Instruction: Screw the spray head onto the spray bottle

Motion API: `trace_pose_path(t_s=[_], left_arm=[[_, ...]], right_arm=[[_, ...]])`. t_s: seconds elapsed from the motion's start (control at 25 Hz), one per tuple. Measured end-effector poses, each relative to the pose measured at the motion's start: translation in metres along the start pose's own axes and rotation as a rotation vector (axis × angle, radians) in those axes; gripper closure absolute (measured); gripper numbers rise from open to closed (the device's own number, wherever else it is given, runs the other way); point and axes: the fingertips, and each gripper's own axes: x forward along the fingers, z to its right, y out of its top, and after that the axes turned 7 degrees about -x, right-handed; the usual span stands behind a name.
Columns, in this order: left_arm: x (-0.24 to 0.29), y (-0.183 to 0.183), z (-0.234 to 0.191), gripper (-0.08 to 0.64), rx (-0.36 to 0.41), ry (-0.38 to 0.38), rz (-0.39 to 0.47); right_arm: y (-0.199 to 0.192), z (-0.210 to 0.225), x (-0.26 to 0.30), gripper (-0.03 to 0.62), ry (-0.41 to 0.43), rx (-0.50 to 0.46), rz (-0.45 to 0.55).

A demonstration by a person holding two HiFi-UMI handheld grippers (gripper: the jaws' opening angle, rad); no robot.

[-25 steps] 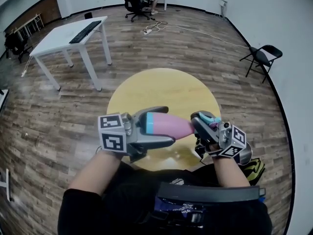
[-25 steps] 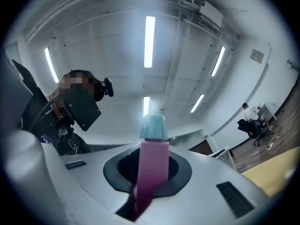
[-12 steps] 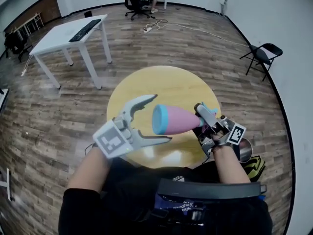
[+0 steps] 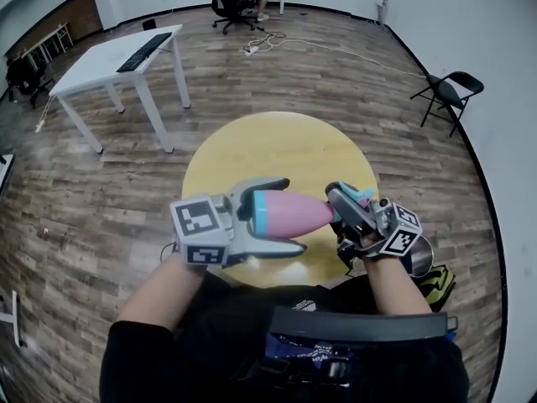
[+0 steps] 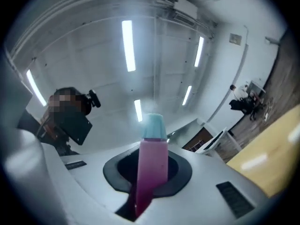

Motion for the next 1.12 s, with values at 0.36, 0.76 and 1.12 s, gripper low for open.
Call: trace_pose_path(t_s=[0.36, 0.76, 1.12], left_arm=[[-0.007, -0.054, -0.047, 0.011, 0.995, 0.359, -0.438], [-0.024, 0.001, -0.072, -0.003, -0.615, -0.091, 0.255], [0.018, -0.066, -0.028, 0.008, 0.961, 0.139, -0.441]], right_arm=[[-0.023, 0.044, -0.017, 0.557, -0.082, 0.366, 0.04], [0.0, 0.03, -0.011, 0.557, -0.118, -0.195, -0.043], [-0.029, 0.055, -0.029, 0.555, -0.091, 0.422, 0.03]])
